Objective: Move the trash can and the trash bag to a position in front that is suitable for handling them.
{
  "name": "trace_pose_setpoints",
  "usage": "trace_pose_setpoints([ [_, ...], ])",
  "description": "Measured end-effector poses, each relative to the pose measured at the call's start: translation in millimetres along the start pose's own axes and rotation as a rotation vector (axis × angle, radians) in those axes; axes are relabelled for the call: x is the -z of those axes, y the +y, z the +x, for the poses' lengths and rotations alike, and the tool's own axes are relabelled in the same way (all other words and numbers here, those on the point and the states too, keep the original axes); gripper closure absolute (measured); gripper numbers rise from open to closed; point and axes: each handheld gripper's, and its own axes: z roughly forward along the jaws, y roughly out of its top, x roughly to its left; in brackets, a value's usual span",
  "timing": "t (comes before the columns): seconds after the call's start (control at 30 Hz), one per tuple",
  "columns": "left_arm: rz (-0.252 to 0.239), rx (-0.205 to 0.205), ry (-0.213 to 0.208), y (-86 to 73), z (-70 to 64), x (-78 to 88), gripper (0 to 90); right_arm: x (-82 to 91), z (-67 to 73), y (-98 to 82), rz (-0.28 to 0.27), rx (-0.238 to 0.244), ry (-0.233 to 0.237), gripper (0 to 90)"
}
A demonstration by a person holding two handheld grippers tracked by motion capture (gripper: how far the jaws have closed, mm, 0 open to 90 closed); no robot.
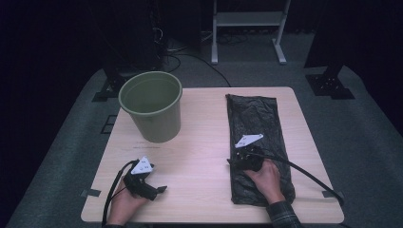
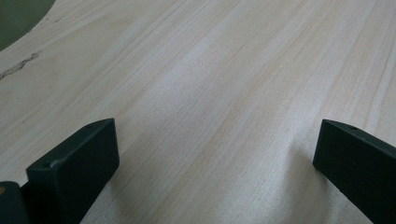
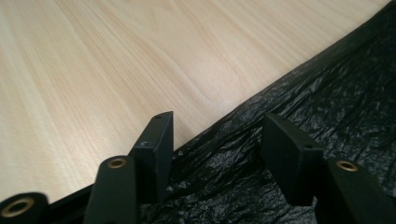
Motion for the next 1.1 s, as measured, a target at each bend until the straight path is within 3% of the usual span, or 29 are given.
trace_pose_setpoints([
  [0.13, 0.000, 0.000, 0.001, 0.0, -0.1, 0.0, 0.0, -2.6, 0.7, -1.4, 0.007, 0.005, -0.002, 49.4],
  [0.17, 0.001, 0.001, 0.001, 0.1, -0.1, 0.0, 0.0, -1.8, 1.1, -1.2, 0.009, 0.009, 0.002, 58.9],
  [0.23, 0.001, 0.001, 0.001, 0.1, -0.2, 0.0, 0.0, -1.5, 0.8, -1.5, 0.009, 0.002, 0.012, 62.9],
  [0.27, 0.001, 0.001, 0.001, 0.1, -0.2, 0.0, 0.0, -1.1, 0.7, -1.8, 0.009, -0.003, 0.033, 75.2],
  [0.33, 0.001, 0.001, 0.001, 0.1, -0.3, -0.1, 0.0, -0.7, 1.0, -2.1, 0.010, 0.003, 0.037, 80.4],
  [0.37, 0.000, 0.001, 0.001, 0.1, -0.3, -0.1, 0.0, -0.4, 1.6, -2.4, 0.011, 0.004, 0.049, 88.8],
  [0.6, 0.000, 0.001, 0.002, 0.1, -0.4, -0.1, 0.0, 5.8, 6.9, -5.2, 0.036, 0.028, 0.052, 89.8],
  [0.73, 0.000, 0.002, 0.002, 0.1, -0.5, -0.1, 0.0, 22.0, 13.2, -12.4, 0.023, 0.037, 0.090, 89.7],
  [0.87, 0.001, 0.004, 0.003, 0.2, -1.1, -0.1, 0.0, 41.8, 16.6, -30.0, 0.006, 0.042, 0.112, 89.7],
  [1.1, 0.000, 0.005, 0.005, 0.3, -1.9, -0.2, 0.0, 66.1, 17.4, -65.5, 0.042, 0.041, 0.108, 89.4],
])
